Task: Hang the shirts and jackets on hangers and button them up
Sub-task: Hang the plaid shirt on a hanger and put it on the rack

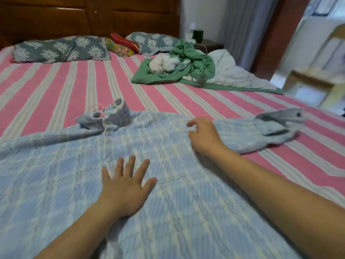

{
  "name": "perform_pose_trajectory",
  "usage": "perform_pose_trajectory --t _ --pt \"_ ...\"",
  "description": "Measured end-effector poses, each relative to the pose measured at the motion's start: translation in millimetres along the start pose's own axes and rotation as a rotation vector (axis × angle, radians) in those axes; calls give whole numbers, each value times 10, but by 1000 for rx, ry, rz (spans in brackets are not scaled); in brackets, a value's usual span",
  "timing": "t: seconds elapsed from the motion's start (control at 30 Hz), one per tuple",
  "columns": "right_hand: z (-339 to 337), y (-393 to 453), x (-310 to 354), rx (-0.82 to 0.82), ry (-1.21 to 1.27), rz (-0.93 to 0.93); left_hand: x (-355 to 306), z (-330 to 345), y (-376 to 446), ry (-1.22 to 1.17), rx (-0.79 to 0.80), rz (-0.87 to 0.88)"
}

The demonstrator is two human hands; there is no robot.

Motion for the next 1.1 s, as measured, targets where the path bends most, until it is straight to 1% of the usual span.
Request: perform_pose_trajectory --t 0.07,0.1,0.13,0.2,0.23,0.3,0.37,0.4,0.43,0.47,0.53,0.6,0.67,0.73,0.77,0.8,0.83,0.87,0.9,0.93,0.97,1.03,1.07,1.1 --pt "-703 -293 -1063 -226 77 317 -9 -16 12 7 -4 -6" --pt "-951 -399 -1493 -302 157 456 -11 -26 18 12 -4 -8" --pt "-1074 -443 -1837 -325 312 556 -21 -21 8 17 2 -7" --pt "-1109 -375 -2176 -296 624 634 -40 -25 -22 21 -3 -9" --pt "-1125 -331 -2274 -283 697 665 -45 -35 -26 19 -13 -13" --pt "-1182 -233 -2448 -337 761 716 -35 -54 -31 11 -20 -23" --pt "-1186 -129 -2730 -377 767 773 -30 -59 -29 3 -34 -21" --pt "-1188 -55 -2881 -397 767 784 -28 -54 -31 -2 -37 -19" --pt "-1202 -50 -2931 -415 741 820 -25 -47 -31 -7 -38 -20" --pt "-1238 -50 -2928 -432 720 815 -24 -39 -32 -10 -37 -20" --pt "-1362 -82 -2681 -450 632 723 -14 -31 -29 -22 -43 -16" --pt "-1466 -106 -2271 -410 550 561 0 -41 -9 -33 -44 -19" --pt "-1498 -173 -1747 -328 581 423 -15 -72 -15 -36 3 -34" --pt "-1584 -268 -1070 -254 626 286 -79 -158 -112 -32 67 -37" --pt "-1665 -314 -689 -225 594 193 -157 -271 -190 -29 47 -7" --pt "-1740 -368 -301 -193 560 86 -253 -467 -322 -43 -36 35" --pt "-1799 -421 14 -166 538 -5 -376 -687 -468 -111 -169 88" --pt "-1870 -536 375 -123 552 -84 -441 -975 -756 -242 -322 134" --pt "-1921 -684 730 -72 588 -150 -456 -1231 -1077 -430 -438 184" --pt "-1948 -820 1088 -11 625 -217 -434 -1444 -1397 -667 -494 234" --pt "-1961 -979 1447 55 658 -284 -383 -1593 -1699 -905 -499 276" --pt "-1912 -1354 2118 192 686 -404 -228 -1775 -2264 -1348 -453 368" --pt "-1811 -1545 2383 275 683 -451 -134 -1820 -2511 -1544 -435 419" --pt "-1664 -1761 2596 378 673 -497 -20 -1807 -2714 -1680 -410 453"
Point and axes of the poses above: each hand's wrist, its own y-axis towards the middle knuckle, its own z-axis out of the palm, x = y × z, the point moved 10 cm from there along y, towards the middle knuckle, and after that the axes turned 7 degrees about -y, right-handed, at the moved point
